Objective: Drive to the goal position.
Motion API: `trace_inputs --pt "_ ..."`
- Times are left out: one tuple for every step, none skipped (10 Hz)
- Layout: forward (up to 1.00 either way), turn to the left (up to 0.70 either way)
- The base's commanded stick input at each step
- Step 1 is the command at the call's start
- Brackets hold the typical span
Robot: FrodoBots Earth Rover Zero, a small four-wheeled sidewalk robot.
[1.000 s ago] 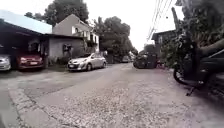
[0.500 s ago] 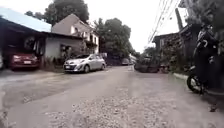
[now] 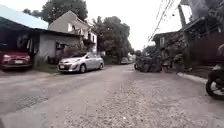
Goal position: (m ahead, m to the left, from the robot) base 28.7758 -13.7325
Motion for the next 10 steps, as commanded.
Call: trace_inputs --pt "1.00 0.00" --pt "1.00 0.00" --pt "1.00 0.00" --pt "1.00 0.00" --pt "1.00 0.00" --pt "1.00 0.00" --pt "1.00 0.00" --pt "1.00 0.00" --pt "1.00 0.00" --pt "1.00 0.00"
